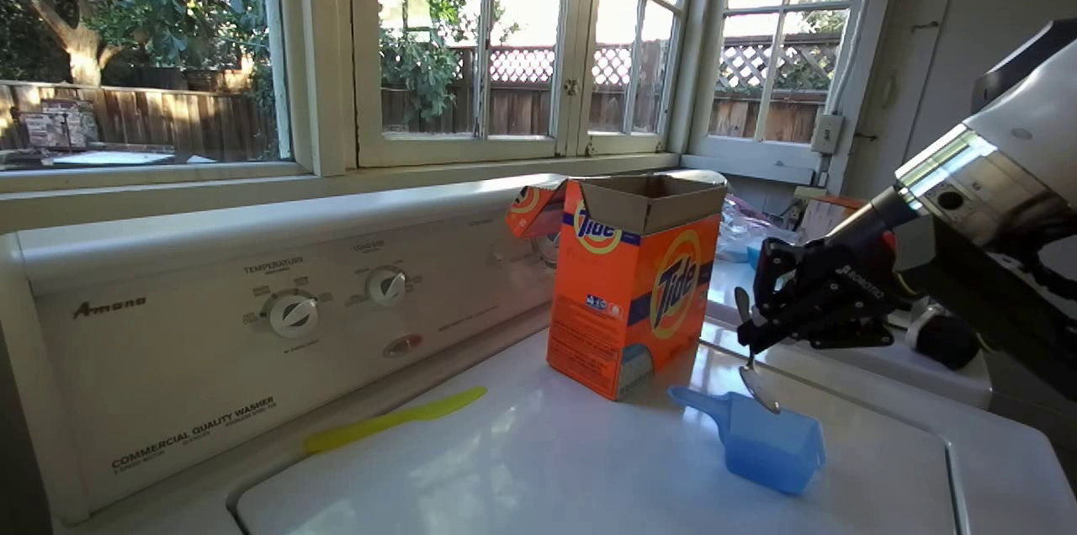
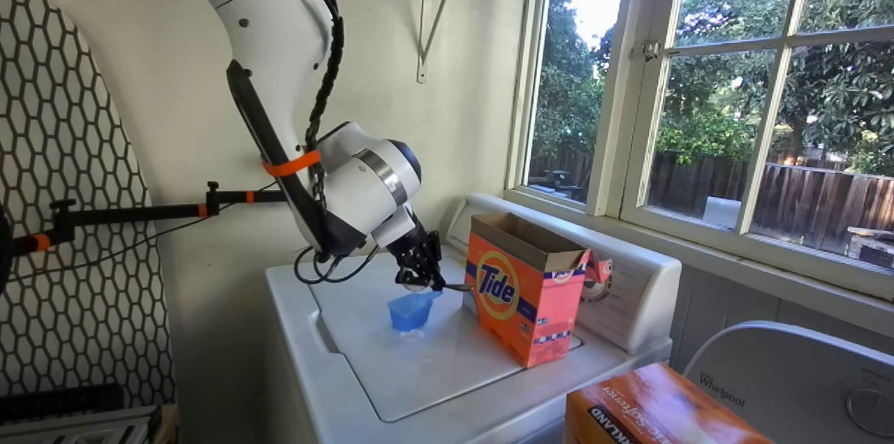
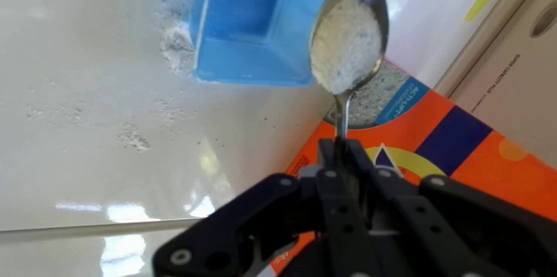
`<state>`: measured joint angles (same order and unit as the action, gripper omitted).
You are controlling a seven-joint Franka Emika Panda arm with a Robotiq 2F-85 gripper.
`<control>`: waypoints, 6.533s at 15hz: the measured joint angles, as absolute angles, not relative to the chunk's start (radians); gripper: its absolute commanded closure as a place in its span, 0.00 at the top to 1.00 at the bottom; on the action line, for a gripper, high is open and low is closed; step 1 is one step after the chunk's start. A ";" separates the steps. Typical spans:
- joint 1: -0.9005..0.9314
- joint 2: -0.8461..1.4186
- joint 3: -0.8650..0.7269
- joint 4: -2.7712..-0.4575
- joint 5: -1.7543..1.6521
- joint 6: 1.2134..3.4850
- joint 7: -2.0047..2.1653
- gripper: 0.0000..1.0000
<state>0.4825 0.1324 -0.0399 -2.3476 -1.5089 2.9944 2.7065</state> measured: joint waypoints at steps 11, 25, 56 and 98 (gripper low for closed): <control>0.489 0.123 -0.030 -2.323 -1.545 2.964 2.710 0.02; 0.507 0.068 -0.014 -2.333 -1.568 2.880 2.711 0.02; 0.494 0.067 0.116 -2.397 -1.628 2.617 2.711 0.02; 0.386 0.086 0.358 -2.390 -1.641 2.348 2.709 0.02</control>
<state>0.3862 0.0861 0.3584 -2.3897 -1.6413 2.3479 2.7091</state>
